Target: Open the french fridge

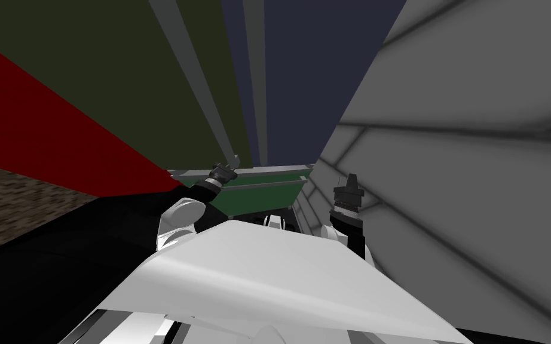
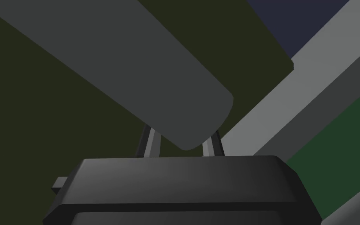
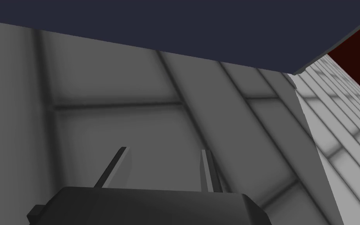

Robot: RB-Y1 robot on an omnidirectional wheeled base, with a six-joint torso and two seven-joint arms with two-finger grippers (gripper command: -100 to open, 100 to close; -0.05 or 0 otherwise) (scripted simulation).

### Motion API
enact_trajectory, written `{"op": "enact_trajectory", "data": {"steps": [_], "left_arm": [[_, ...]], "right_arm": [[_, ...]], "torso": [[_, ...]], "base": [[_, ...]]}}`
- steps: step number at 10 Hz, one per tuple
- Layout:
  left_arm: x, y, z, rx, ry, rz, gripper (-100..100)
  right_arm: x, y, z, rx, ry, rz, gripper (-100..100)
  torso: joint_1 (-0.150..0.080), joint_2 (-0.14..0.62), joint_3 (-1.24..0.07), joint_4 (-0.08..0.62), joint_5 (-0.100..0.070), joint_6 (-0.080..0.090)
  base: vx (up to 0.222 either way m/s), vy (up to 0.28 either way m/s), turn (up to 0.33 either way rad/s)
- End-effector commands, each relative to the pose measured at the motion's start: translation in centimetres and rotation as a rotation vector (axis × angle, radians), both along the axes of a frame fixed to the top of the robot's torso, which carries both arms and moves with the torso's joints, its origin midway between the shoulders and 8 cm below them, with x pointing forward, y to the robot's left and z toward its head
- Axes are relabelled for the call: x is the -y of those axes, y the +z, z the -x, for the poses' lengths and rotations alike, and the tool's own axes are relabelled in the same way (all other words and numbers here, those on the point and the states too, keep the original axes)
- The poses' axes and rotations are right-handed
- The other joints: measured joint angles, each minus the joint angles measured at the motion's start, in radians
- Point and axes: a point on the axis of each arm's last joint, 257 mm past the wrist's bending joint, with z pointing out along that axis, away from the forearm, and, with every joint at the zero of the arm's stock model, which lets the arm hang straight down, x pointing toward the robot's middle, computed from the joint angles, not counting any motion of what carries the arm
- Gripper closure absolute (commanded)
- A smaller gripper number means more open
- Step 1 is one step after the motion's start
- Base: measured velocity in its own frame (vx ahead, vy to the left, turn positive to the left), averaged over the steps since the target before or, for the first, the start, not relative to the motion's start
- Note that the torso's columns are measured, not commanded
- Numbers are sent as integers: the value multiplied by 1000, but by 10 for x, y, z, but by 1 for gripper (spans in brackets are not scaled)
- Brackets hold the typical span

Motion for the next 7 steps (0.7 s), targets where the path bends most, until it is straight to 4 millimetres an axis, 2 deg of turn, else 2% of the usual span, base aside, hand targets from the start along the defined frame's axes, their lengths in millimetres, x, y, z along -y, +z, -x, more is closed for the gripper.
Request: {"op": "enact_trajectory", "data": {"steps": [1,3,4,7], "left_arm": [[28,2,-5,-7,-96,4,100],[44,3,-7,-10,-156,5,100],[44,3,-7,-10,-156,5,100],[69,5,-7,-17,-246,4,100]], "right_arm": [[0,0,0,0,0,0,0],[0,0,0,0,0,0,0],[0,0,0,0,0,0,0],[0,0,0,0,0,0,0]], "torso": [[-1,6,4,2,0,-2],[-3,7,5,5,-2,-7],[-4,2,1,5,-3,-6],[-8,-5,-5,5,-6,-1]], "base": [[-268,176,-141],[-242,167,-105],[-142,72,-48],[-152,85,-79]]}}
